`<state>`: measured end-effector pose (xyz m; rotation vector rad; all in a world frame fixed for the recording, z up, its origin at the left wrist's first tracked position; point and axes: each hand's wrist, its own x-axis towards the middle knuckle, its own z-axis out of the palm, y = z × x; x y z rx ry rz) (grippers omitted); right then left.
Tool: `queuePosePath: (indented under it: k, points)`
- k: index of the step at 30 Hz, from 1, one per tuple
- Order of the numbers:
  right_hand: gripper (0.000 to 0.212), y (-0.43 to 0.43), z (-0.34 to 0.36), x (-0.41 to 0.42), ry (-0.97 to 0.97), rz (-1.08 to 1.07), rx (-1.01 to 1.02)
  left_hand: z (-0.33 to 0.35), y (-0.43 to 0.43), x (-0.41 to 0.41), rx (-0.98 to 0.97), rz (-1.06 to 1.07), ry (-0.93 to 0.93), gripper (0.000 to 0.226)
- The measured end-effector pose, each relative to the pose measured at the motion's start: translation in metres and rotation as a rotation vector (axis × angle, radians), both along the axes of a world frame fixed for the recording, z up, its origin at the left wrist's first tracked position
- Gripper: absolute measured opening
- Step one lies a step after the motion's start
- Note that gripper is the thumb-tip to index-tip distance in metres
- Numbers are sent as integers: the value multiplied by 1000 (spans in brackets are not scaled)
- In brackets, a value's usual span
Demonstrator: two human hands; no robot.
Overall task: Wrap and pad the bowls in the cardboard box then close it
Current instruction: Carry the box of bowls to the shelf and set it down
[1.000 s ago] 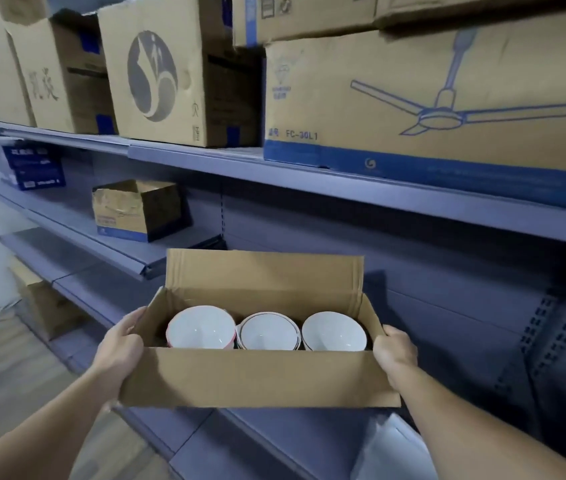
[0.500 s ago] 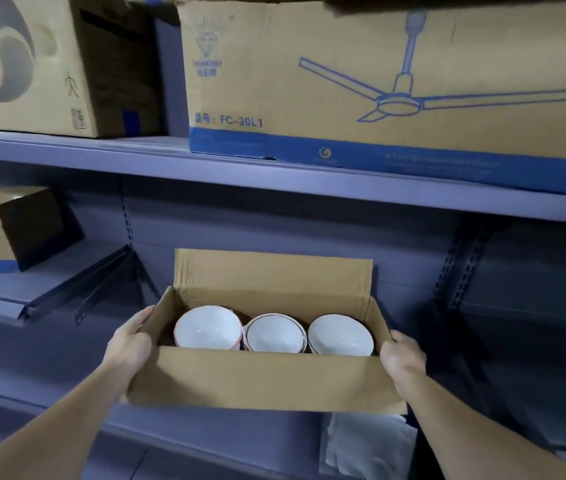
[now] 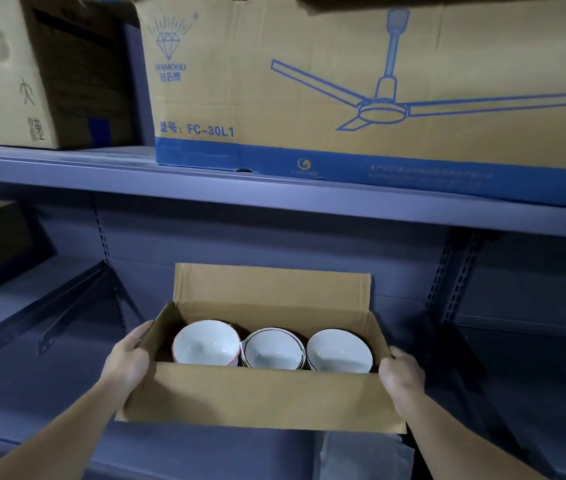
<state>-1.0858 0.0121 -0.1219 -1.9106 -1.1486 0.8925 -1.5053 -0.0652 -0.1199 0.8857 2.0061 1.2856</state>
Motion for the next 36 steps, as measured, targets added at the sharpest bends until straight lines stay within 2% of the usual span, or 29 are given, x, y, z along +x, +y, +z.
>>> queuePosePath:
  k: [18, 27, 36]
  points:
    - [51, 16, -41, -68, 35, -127, -47, -53, 58, -67, 1, -94, 79, 45]
    - [47, 10, -70, -138, 68, -222, -22, -75, 82, -137, 12, -203, 104, 60]
    - [55, -4, -97, -175, 66, -176, -47, -104, 54, -167, 17, -150, 42, 44]
